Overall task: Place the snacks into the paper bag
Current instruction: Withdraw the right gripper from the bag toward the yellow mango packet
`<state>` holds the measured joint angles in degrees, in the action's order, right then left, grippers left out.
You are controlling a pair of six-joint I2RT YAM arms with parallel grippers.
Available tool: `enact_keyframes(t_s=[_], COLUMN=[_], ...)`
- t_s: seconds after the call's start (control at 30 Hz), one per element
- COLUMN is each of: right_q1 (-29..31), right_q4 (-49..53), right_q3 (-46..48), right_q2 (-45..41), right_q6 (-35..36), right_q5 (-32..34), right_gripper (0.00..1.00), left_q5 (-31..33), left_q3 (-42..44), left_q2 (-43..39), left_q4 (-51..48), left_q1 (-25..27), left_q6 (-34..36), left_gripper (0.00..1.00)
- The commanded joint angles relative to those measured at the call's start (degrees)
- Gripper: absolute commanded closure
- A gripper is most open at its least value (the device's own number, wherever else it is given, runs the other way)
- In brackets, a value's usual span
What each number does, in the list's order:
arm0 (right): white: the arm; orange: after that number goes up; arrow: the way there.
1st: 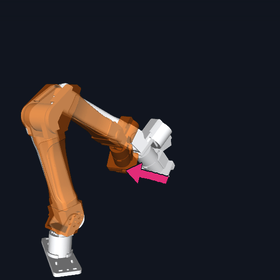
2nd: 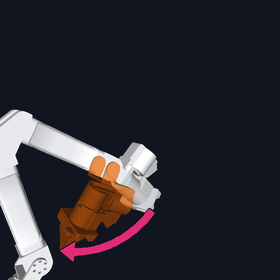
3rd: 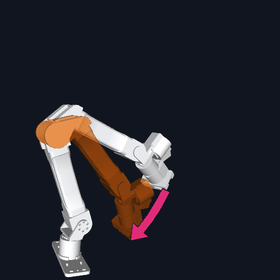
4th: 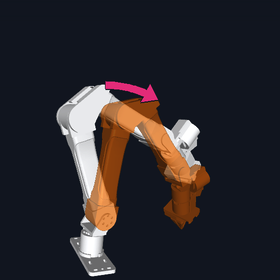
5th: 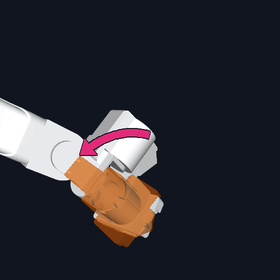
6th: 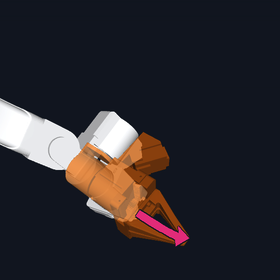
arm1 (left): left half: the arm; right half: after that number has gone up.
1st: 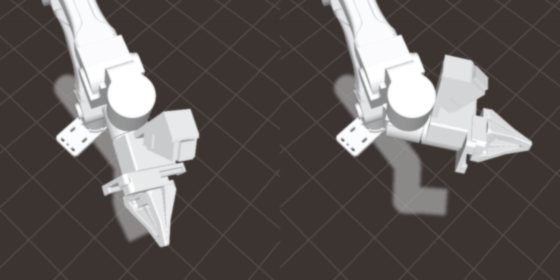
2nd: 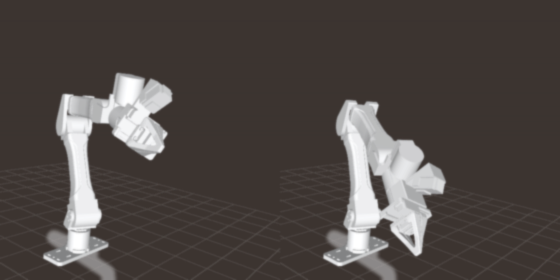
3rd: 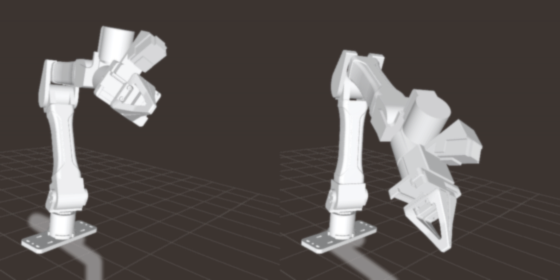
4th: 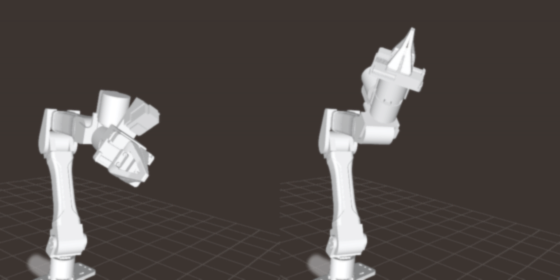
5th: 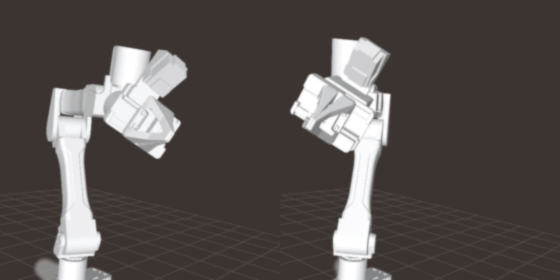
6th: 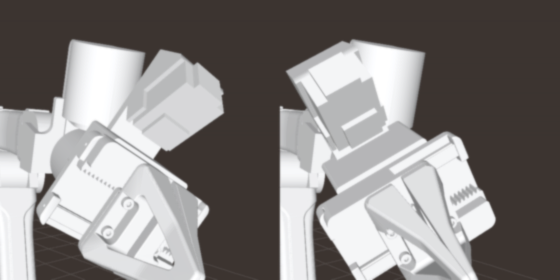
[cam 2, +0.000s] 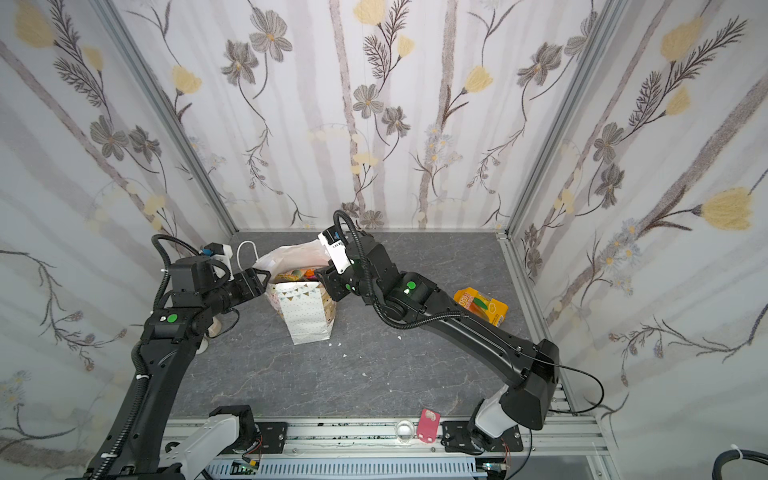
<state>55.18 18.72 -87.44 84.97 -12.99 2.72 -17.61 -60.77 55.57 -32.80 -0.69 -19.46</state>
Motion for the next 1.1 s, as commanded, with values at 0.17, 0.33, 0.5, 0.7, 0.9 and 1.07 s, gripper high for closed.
enact_keyframes(t_s=[0.17, 0.33, 0.5, 0.7, 0.9, 1.07], right_q1=[-4.51, -15.12, -23.12, -30.97, -37.24, -41.43], right_q4=[10.36, 14.53, 15.49, 15.66, 11.95, 8.22], right_q3=[7.79, 16.53, 23.89, 29.63, 33.8, 36.49], right_q2=[-9.12, -14.35, -16.94, -15.23, -13.21, -11.17], right_q6=[-3.54, -9.14, -12.26, -15.11, -15.27, -14.21], right_q5=[14.52, 15.82, 16.65, 18.17, 13.86, 10.6], right_gripper=[0.17, 0.1, 0.08, 0.07, 0.07, 0.07], left_q5=[-0.9, -0.78, -1.51, -1.53, -1.42, -1.28], left_q3=[-0.39, 0.56, 1.27, 1.02, 0.25, 1.05], left_q2=[-0.37, -0.28, -0.04, 1.28, 1.43, 0.99], left_q4=[-0.69, 0.36, 1.13, 1.17, 0.59, 0.55], left_q1=[-0.1, -0.1, -0.1, -0.08, -0.1, -0.1], left_q6=[2.5, 1.89, 1.53, 1.95, 2.39, 2.24], left_gripper=[0.31, 0.31, 0.31, 0.3, 0.31, 0.31])
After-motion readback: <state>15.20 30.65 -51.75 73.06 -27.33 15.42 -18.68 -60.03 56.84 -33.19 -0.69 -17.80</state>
